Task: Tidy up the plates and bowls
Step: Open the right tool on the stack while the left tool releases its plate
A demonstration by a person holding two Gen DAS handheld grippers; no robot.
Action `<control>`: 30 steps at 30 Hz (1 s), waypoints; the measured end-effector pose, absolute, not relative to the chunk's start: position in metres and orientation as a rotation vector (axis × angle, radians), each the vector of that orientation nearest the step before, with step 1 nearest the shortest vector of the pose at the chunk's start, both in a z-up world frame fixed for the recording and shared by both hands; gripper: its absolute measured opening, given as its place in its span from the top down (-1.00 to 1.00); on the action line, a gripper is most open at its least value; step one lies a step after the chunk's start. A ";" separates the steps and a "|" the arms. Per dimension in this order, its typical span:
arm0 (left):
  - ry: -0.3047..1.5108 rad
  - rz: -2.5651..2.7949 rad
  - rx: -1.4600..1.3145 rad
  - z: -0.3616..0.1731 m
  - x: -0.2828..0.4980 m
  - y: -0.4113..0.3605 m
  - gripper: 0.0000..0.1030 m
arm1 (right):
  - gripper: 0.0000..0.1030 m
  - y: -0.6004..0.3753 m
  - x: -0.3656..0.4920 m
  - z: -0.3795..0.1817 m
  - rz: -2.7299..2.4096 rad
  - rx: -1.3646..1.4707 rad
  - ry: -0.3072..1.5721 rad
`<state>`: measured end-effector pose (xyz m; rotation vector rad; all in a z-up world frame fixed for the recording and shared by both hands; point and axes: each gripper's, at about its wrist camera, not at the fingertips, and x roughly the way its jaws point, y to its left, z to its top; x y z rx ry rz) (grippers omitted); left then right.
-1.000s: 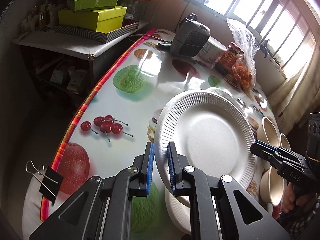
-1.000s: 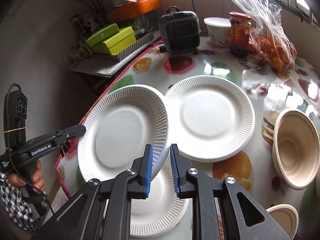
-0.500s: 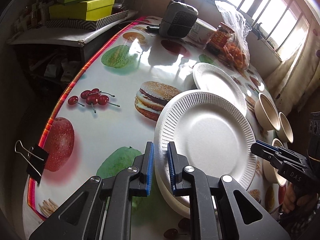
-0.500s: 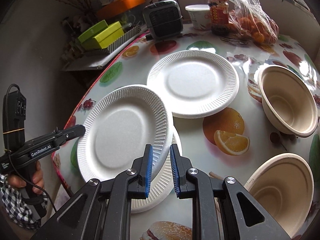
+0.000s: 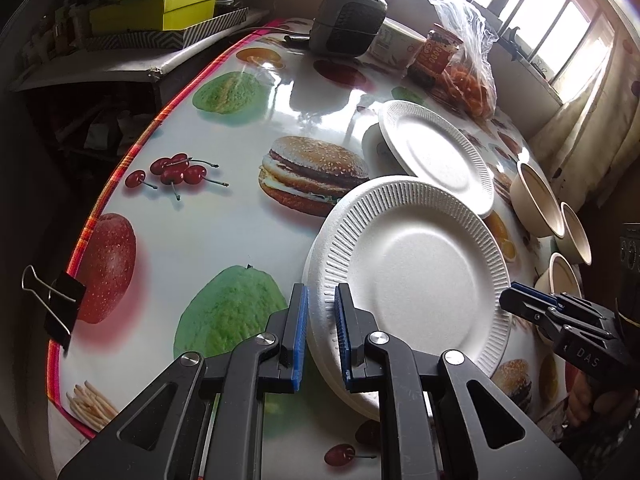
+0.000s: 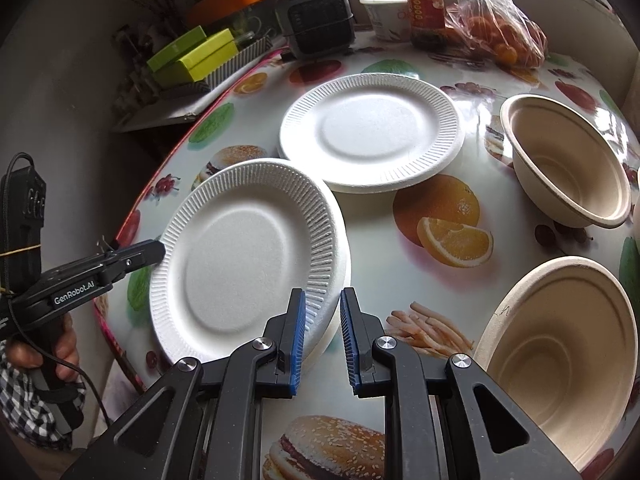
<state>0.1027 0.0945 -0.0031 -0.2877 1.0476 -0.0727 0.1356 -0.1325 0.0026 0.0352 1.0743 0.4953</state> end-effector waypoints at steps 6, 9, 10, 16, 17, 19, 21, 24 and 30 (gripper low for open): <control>1.052 -0.072 -0.278 -0.005 0.103 0.093 0.72 | 0.66 -0.133 0.135 -0.001 0.488 0.030 1.082; 1.053 -0.072 -0.271 -0.005 0.103 0.091 0.72 | 0.64 -0.133 0.134 -0.002 0.486 0.025 1.085; 1.055 -0.070 -0.272 -0.005 0.104 0.090 0.72 | 0.64 -0.133 0.134 -0.002 0.486 0.021 1.086; 1.058 -0.066 -0.272 -0.007 0.103 0.090 0.72 | 0.64 -0.131 0.134 -0.002 0.486 0.015 1.081; 1.058 -0.066 -0.271 -0.007 0.103 0.090 0.72 | 0.64 -0.132 0.134 -0.002 0.485 0.016 1.080; 1.056 -0.066 -0.270 -0.007 0.103 0.090 0.72 | 0.64 -0.131 0.134 -0.002 0.485 0.014 1.081; 1.054 -0.068 -0.275 -0.006 0.103 0.089 0.72 | 0.64 -0.132 0.135 -0.002 0.482 0.016 1.082; 1.050 -0.070 -0.283 -0.006 0.102 0.091 0.72 | 0.63 -0.133 0.135 -0.002 0.481 0.018 1.083; 1.050 -0.068 -0.295 -0.007 0.103 0.094 0.71 | 0.52 -0.133 0.135 -0.002 0.481 0.017 1.082</control>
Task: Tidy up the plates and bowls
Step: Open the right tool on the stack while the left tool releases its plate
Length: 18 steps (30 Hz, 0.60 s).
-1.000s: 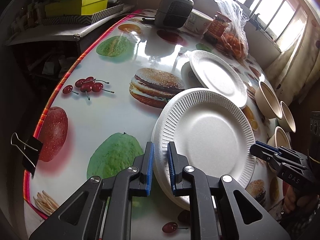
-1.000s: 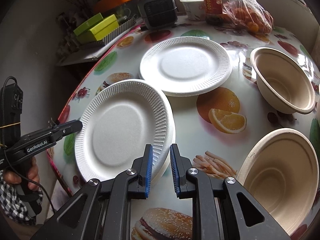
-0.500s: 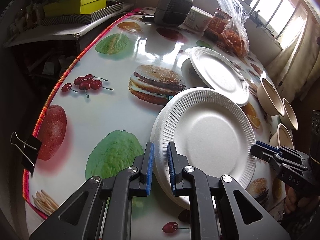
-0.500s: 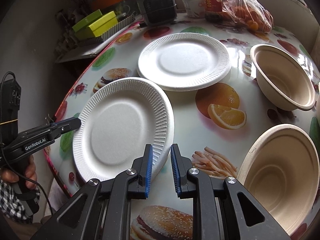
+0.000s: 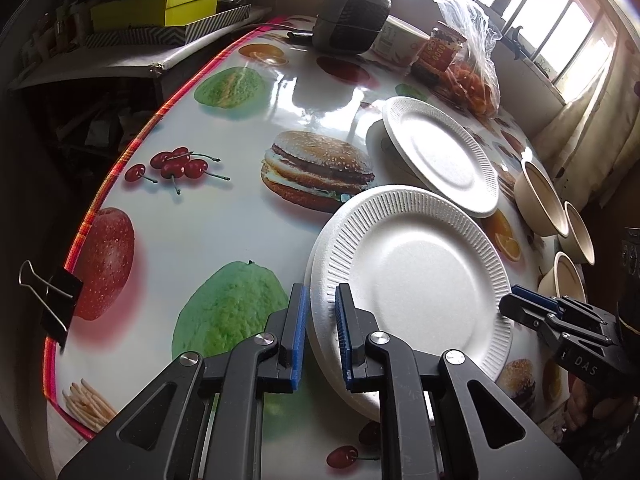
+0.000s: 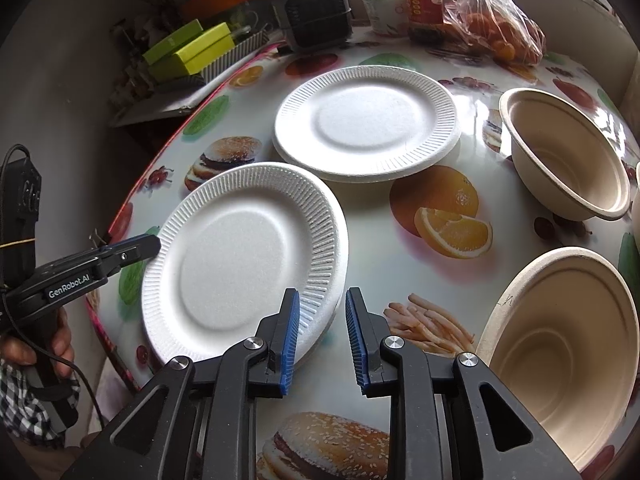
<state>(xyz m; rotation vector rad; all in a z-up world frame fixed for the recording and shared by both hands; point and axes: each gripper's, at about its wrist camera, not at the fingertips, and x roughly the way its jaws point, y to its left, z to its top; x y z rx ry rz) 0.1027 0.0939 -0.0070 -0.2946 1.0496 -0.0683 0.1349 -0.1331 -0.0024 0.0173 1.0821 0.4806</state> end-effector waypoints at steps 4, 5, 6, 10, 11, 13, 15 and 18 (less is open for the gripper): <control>1.041 -0.077 -0.302 -0.005 0.103 0.095 0.65 | 0.36 -0.133 0.134 -0.001 0.478 0.011 1.079; 1.039 -0.076 -0.304 -0.004 0.103 0.096 0.62 | 0.35 -0.132 0.134 -0.001 0.477 0.009 1.077; 1.035 -0.073 -0.304 -0.004 0.103 0.096 0.57 | 0.34 -0.132 0.134 0.000 0.477 0.009 1.075; 1.026 -0.071 -0.304 0.000 0.103 0.098 0.52 | 0.29 -0.134 0.133 0.004 0.473 0.018 1.062; 1.025 -0.072 -0.306 0.000 0.103 0.099 0.51 | 0.29 -0.134 0.133 0.006 0.471 0.017 1.057; 1.022 -0.073 -0.308 0.002 0.104 0.100 0.41 | 0.24 -0.136 0.133 0.010 0.468 0.015 1.045; 1.017 -0.076 -0.310 0.005 0.106 0.100 0.33 | 0.17 -0.136 0.132 0.015 0.465 0.012 1.029; 1.010 -0.076 -0.300 0.012 0.111 0.099 0.32 | 0.12 -0.141 0.134 0.025 0.466 0.015 1.000</control>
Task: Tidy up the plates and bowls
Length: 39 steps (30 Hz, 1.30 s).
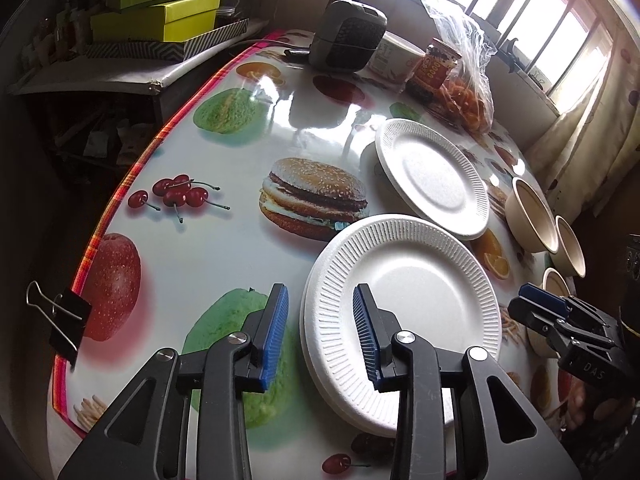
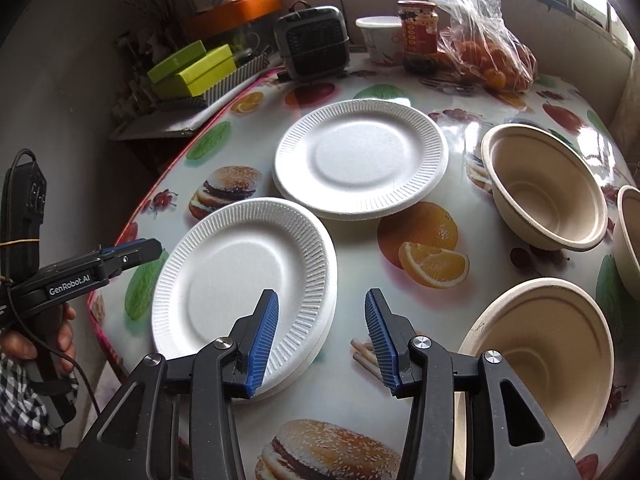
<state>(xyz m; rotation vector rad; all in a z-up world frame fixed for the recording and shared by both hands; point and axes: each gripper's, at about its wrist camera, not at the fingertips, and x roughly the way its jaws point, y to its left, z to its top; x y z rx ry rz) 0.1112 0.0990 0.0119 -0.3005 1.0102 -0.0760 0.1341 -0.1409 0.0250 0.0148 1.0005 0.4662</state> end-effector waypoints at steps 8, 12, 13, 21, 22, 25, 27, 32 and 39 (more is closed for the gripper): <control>0.979 -0.081 -0.281 0.034 0.138 0.092 0.32 | 0.09 -0.157 0.156 0.053 0.438 0.017 0.947; 0.965 -0.092 -0.268 0.044 0.156 0.085 0.32 | 0.08 -0.166 0.175 0.064 0.417 0.011 0.923; 0.963 -0.093 -0.265 0.046 0.161 0.083 0.32 | 0.08 -0.168 0.180 0.066 0.415 0.008 0.918; 0.991 -0.091 -0.257 0.041 0.201 0.072 0.32 | 0.08 -0.184 0.225 0.065 0.401 -0.008 0.933; 0.996 -0.088 -0.256 0.039 0.205 0.071 0.32 | 0.08 -0.185 0.230 0.065 0.407 -0.010 0.939; 1.015 -0.093 -0.263 0.034 0.218 0.068 0.32 | 0.08 -0.186 0.244 0.064 0.421 -0.016 0.947; 1.022 -0.085 -0.254 0.032 0.226 0.066 0.32 | 0.08 -0.186 0.256 0.064 0.435 -0.015 0.949; 1.040 -0.084 -0.261 0.025 0.242 0.064 0.32 | 0.08 -0.187 0.287 0.055 0.457 0.009 0.976; 1.079 -0.090 -0.269 0.012 0.258 0.062 0.32 | 0.09 -0.186 0.319 0.035 0.493 0.027 1.043</control>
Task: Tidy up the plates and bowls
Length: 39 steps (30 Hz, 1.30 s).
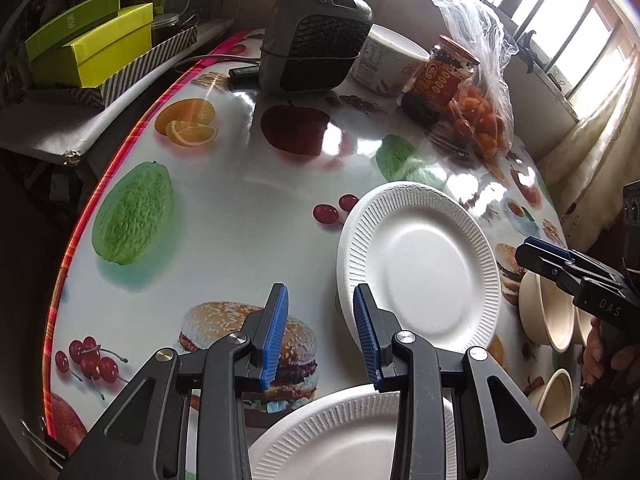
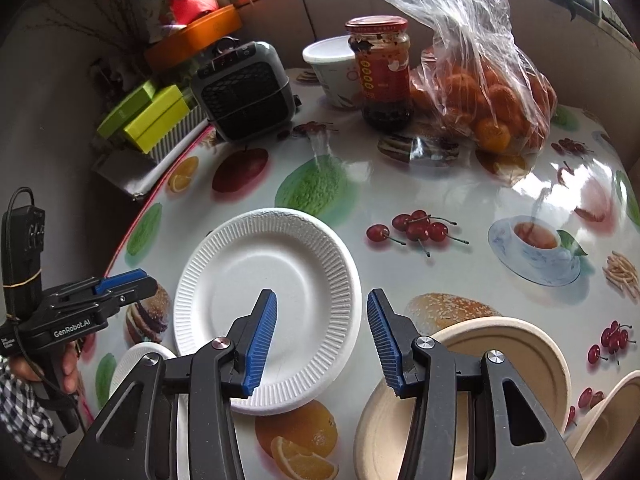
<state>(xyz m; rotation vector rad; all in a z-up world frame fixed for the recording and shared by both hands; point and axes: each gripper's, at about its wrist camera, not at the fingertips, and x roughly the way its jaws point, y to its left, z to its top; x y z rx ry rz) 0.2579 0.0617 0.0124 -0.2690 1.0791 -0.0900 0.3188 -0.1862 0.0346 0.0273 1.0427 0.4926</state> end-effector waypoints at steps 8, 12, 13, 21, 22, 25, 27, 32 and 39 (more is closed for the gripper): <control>1.113 -0.081 -0.287 0.000 0.264 0.062 0.32 | 0.14 -0.186 0.336 0.016 0.497 0.026 1.093; 1.126 -0.082 -0.285 -0.003 0.266 0.060 0.32 | 0.25 -0.185 0.340 0.011 0.503 0.023 1.108; 1.128 -0.083 -0.288 -0.003 0.266 0.060 0.32 | 0.26 -0.184 0.340 0.009 0.502 0.021 1.113; 1.138 -0.078 -0.288 -0.005 0.269 0.059 0.32 | 0.46 -0.184 0.343 0.002 0.506 0.029 1.130; 1.139 -0.077 -0.290 -0.005 0.269 0.059 0.32 | 0.48 -0.184 0.343 0.002 0.505 0.030 1.130; 1.141 -0.081 -0.291 -0.006 0.270 0.058 0.32 | 0.56 -0.184 0.343 0.002 0.506 0.029 1.131; 1.137 -0.085 -0.288 -0.005 0.270 0.056 0.32 | 0.59 -0.184 0.343 0.002 0.505 0.030 1.130; 1.137 -0.087 -0.299 -0.005 0.271 0.057 0.44 | 0.71 -0.185 0.344 0.001 0.497 0.026 1.129; 1.139 -0.103 -0.318 -0.007 0.273 0.056 0.58 | 0.72 -0.186 0.343 0.002 0.496 0.031 1.127</control>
